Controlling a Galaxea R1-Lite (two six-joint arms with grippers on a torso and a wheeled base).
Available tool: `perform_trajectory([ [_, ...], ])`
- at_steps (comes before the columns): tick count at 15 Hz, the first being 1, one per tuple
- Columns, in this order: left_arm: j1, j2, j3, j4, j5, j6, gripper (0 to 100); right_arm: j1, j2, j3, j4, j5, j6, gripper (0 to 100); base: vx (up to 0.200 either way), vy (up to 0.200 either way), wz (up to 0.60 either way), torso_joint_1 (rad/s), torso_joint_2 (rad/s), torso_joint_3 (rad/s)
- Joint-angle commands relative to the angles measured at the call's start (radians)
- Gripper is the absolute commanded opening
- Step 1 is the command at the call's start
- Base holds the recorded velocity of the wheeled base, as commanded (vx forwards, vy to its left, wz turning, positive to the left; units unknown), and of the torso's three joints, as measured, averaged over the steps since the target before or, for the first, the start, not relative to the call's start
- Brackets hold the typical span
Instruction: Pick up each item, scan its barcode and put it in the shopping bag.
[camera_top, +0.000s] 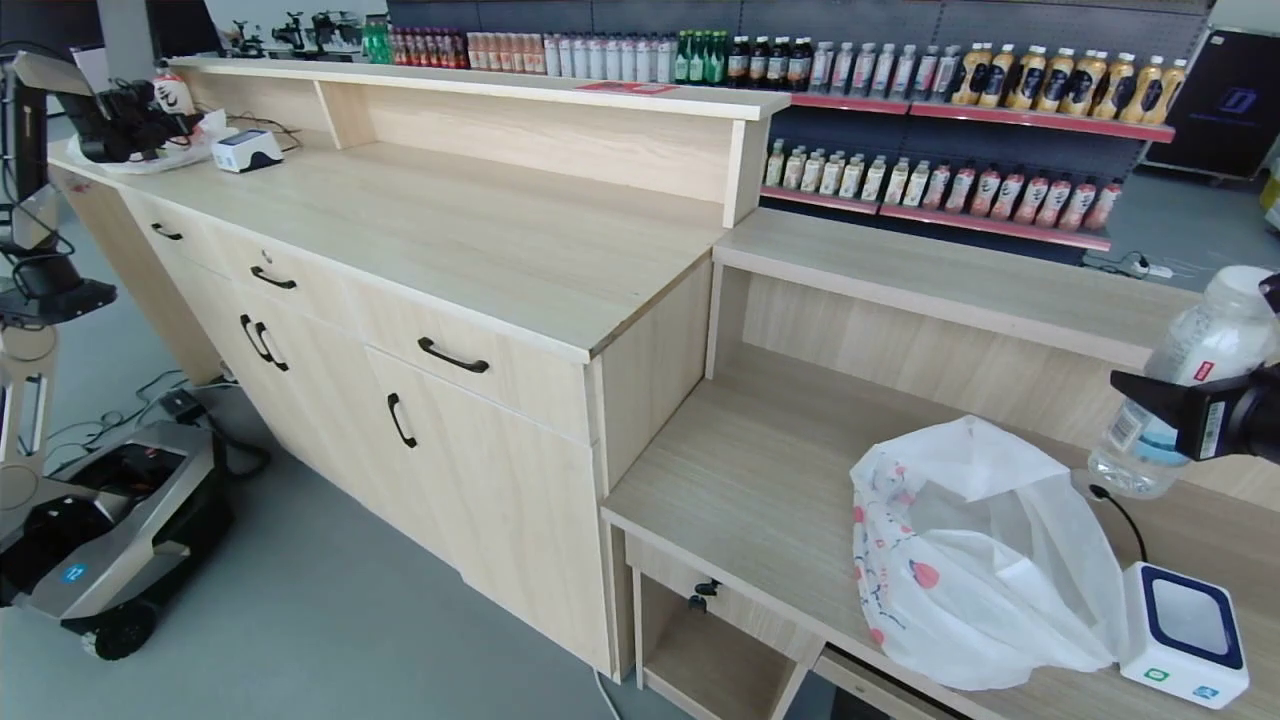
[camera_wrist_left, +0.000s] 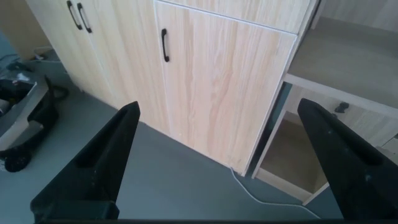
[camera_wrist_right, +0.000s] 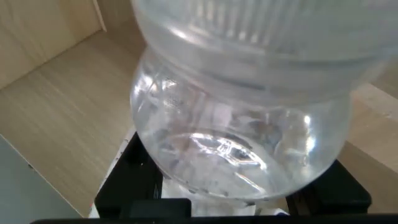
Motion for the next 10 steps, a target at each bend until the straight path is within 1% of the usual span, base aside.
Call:
perform_trajectory([
  [1, 0.0, 0.0, 0.0, 0.0, 0.001, 0.0, 100, 0.021, 0.155, -0.032, -0.028, 0.0, 0.04, 0, 0.0, 0.0, 0.0, -0.061, 0.17, 0.09],
  [3, 0.0, 0.0, 0.0, 0.0, 0.001, 0.0, 100, 0.021, 0.342, -0.061, -0.168, 0.001, 0.04, 0, 0.0, 0.0, 0.0, -0.013, 0.03, 0.018],
  [4, 0.0, 0.001, 0.0, 0.0, -0.001, 0.0, 100, 0.022, 0.358, -0.063, -0.185, 0.001, 0.04, 0, 0.0, 0.0, 0.0, 0.0, 0.0, 0.0],
  [5, 0.0, 0.001, 0.0, 0.0, -0.001, 0.0, 100, 0.025, 0.453, -0.069, -0.289, 0.001, 0.032, 0, 0.0, 0.0, 0.0, 0.0, 0.0, 0.0],
  [7, 0.0, 0.001, 0.0, 0.0, 0.001, 0.0, 100, 0.03, 0.526, -0.069, -0.343, 0.001, 0.006, 0, 0.0, 0.0, 0.0, 0.0, 0.0, 0.0],
  [10, 0.0, 0.001, 0.0, 0.0, 0.001, 0.0, 100, 0.036, 0.608, -0.072, -0.393, 0.001, 0.005, 0, 0.0, 0.0, 0.0, 0.0, 0.0, 0.0],
])
